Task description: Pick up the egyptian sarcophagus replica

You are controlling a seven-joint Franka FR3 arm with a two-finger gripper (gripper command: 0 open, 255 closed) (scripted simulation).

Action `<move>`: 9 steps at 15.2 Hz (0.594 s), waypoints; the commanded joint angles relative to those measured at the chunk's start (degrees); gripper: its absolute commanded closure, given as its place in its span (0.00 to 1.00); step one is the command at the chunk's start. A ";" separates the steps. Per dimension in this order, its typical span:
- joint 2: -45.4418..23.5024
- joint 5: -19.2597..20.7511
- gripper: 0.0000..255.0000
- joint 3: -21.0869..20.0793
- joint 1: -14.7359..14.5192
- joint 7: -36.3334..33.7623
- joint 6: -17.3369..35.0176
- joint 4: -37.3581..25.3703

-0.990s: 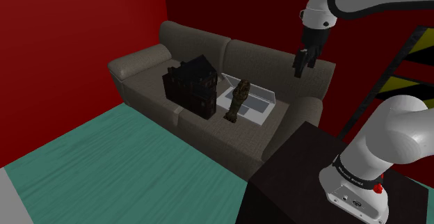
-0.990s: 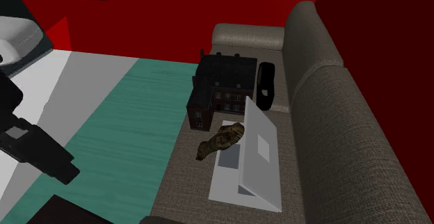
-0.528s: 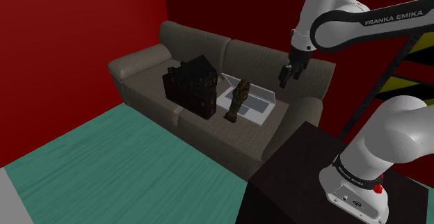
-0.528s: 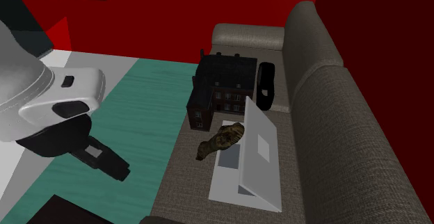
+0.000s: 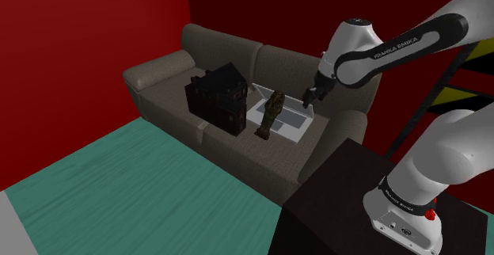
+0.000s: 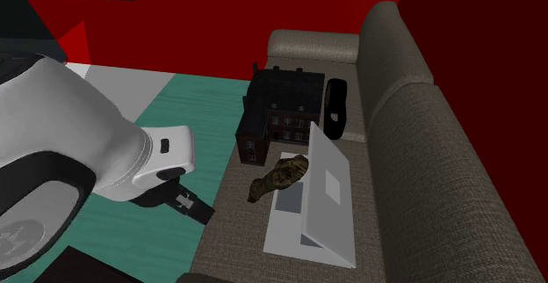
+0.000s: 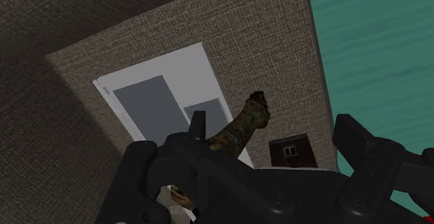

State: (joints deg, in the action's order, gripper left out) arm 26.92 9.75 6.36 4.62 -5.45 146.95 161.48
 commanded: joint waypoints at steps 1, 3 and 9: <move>-5.03 0.27 0.00 0.92 0.57 -0.18 7.65 0.16; -10.85 0.04 0.00 1.73 0.72 -0.32 14.79 -0.60; -29.02 -18.86 0.00 2.25 -1.51 12.97 33.48 -6.11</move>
State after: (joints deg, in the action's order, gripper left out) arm 1.71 -0.74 9.46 3.38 1.48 176.89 156.86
